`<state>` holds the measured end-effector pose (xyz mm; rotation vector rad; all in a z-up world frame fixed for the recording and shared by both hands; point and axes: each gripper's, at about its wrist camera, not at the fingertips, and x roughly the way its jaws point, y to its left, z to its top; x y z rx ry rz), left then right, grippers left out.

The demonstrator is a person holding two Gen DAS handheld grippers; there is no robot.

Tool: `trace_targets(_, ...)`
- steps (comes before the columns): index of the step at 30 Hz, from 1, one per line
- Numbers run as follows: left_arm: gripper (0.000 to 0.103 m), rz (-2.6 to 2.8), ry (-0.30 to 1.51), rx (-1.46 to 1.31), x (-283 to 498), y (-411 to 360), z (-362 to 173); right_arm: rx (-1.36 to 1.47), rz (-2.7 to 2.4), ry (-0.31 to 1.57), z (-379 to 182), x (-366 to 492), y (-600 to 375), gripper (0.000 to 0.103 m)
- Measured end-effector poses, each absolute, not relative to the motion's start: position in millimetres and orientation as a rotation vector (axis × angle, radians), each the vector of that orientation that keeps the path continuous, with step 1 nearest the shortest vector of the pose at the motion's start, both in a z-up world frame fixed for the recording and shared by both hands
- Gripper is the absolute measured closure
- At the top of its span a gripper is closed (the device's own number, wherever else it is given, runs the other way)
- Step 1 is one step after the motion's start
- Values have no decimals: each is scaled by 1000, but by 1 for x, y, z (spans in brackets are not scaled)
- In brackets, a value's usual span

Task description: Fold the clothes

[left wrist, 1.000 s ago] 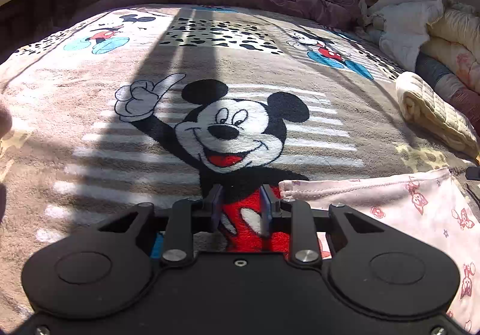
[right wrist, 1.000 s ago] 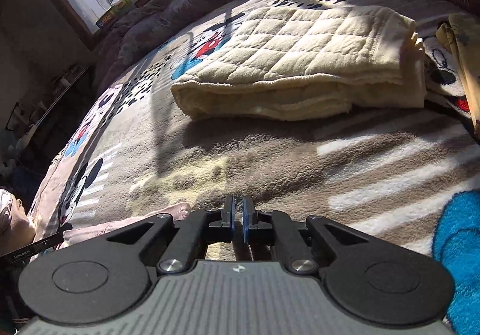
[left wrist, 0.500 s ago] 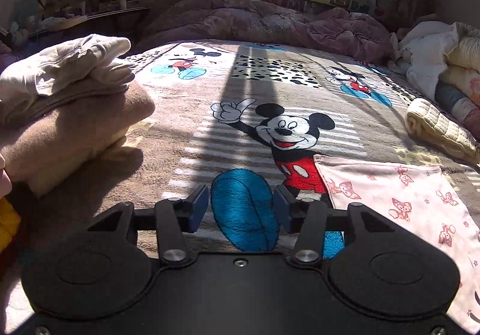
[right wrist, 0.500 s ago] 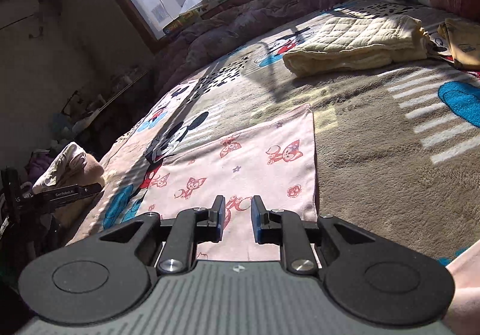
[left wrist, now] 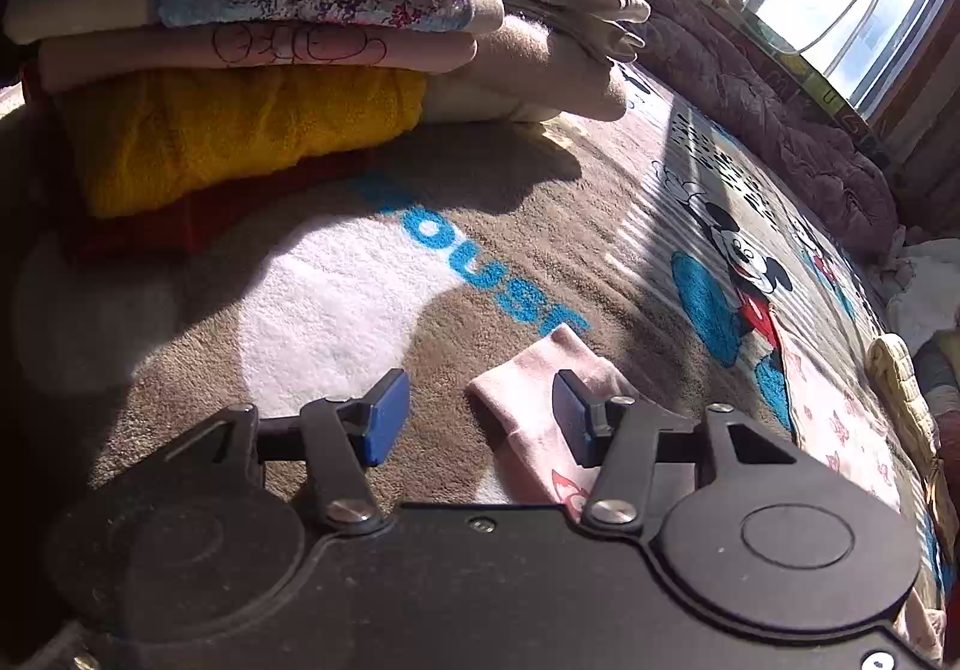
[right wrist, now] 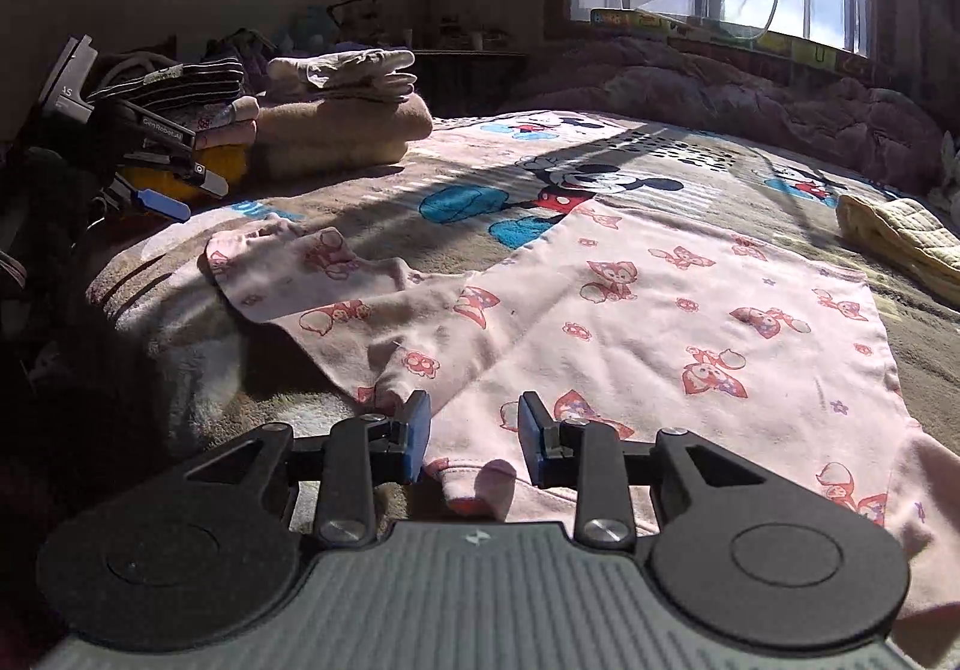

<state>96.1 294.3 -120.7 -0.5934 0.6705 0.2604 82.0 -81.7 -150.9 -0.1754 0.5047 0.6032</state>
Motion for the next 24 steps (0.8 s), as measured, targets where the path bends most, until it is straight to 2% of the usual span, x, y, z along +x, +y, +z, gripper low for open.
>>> trace_targets(7,54,217,655,-673,102,302,-138,-308,591,496,-162,67,-52,66)
trace_targets(8,58,211,650,-680,103,303,-140,-323,583,491,-163,66,-49,66)
trace_targets(12,85,186,634,-687,112,303,-144,-354,538,477,-166,64,-43,60)
trace_targets(14,95,164,632,-686,117,302,-145,-360,523,473,-167,65,-42,58)
trace_targets(18,98,118,609,-682,124,300,-142,-402,514,452,-168,66,-34,58)
trace_targets(24,99,64,476,-665,122,300,-119,-447,520,430,-168,64,-25,57)
